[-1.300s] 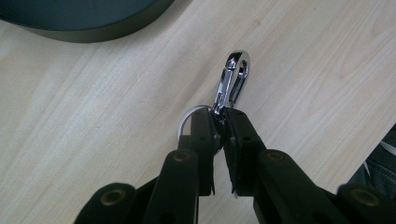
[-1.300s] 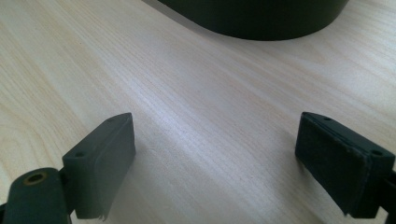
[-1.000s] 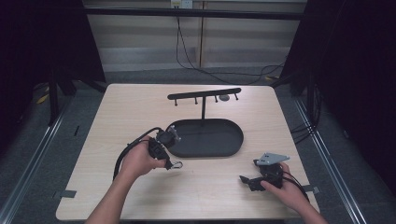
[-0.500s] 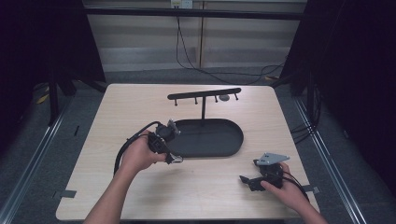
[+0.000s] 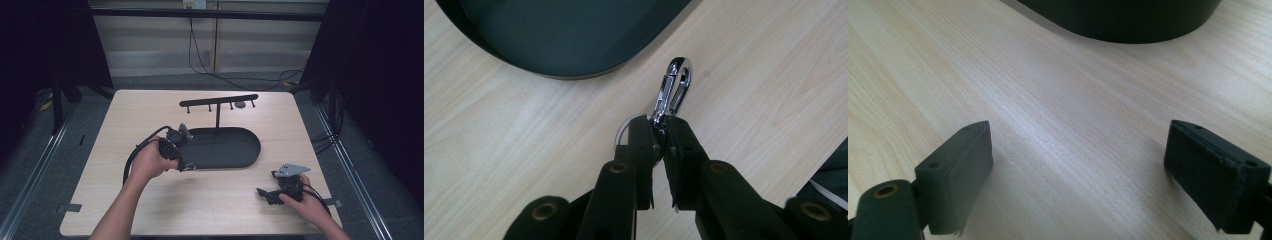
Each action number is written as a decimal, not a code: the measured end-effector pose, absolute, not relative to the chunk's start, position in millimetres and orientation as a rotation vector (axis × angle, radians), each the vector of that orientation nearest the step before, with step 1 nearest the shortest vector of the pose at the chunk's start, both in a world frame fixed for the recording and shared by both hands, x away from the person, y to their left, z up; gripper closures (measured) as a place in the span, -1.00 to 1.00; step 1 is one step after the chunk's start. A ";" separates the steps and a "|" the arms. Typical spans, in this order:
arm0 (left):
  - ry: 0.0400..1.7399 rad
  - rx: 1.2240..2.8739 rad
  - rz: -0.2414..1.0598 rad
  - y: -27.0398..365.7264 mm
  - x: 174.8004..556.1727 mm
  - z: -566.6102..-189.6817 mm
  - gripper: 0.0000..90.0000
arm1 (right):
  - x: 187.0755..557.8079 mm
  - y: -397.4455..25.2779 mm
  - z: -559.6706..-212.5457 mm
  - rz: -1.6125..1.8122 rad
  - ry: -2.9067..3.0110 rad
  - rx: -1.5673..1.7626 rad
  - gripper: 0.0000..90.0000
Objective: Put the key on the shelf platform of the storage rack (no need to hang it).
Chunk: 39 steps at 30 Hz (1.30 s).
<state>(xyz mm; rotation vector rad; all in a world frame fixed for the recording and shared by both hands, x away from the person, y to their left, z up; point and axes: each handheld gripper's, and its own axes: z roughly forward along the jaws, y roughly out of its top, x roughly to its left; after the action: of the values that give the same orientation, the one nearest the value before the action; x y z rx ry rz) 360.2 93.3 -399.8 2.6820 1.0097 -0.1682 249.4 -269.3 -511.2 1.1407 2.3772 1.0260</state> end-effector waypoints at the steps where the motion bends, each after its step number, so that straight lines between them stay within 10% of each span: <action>1: 1.019 2.672 -0.166 93.3 360.8 -399.3 0.84 | 249.4 -269.3 -511.2 1.026 2.377 1.141 -0.74; 39: 1.105 2.563 -0.086 79.0 382.2 -399.3 0.83 | 249.3 -269.1 -511.2 1.027 2.375 1.144 -0.74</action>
<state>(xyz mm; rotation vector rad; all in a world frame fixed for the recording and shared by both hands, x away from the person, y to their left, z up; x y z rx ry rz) 382.2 79.0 -399.3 2.5633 1.1048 -0.0860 249.3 -269.1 -511.2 1.1437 2.3746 1.0275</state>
